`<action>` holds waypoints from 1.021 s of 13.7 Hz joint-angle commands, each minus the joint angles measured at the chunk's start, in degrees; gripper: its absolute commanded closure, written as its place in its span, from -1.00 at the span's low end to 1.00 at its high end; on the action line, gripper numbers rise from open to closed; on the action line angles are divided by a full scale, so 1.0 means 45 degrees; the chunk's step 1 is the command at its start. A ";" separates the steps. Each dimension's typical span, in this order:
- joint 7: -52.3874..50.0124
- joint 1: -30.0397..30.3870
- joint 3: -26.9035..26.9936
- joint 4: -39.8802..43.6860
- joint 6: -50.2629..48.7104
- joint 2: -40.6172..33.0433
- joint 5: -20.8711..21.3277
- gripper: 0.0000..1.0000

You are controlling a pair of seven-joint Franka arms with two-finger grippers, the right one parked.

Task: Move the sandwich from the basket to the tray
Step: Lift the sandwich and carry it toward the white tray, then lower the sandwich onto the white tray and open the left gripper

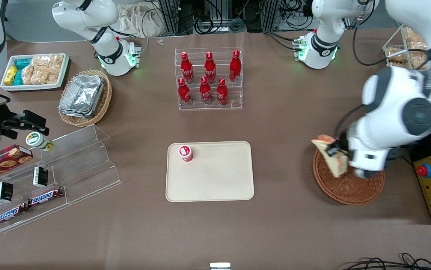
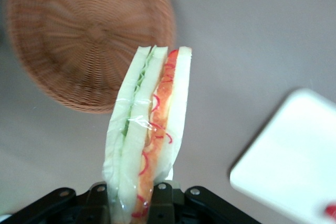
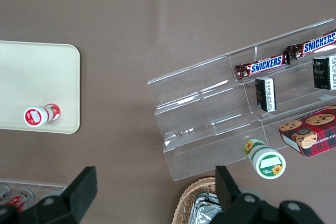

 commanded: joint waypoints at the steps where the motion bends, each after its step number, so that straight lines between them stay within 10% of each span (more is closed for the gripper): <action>1: 0.1468 -0.0684 -0.0815 0.0053 0.0813 0.0385 0.0410 1.00; 6: 0.0729 -0.3790 -0.0817 0.0226 0.2866 0.2079 0.3023 1.00; 14: -0.2336 -0.4828 -0.0758 0.2357 0.4684 0.6204 0.5367 0.98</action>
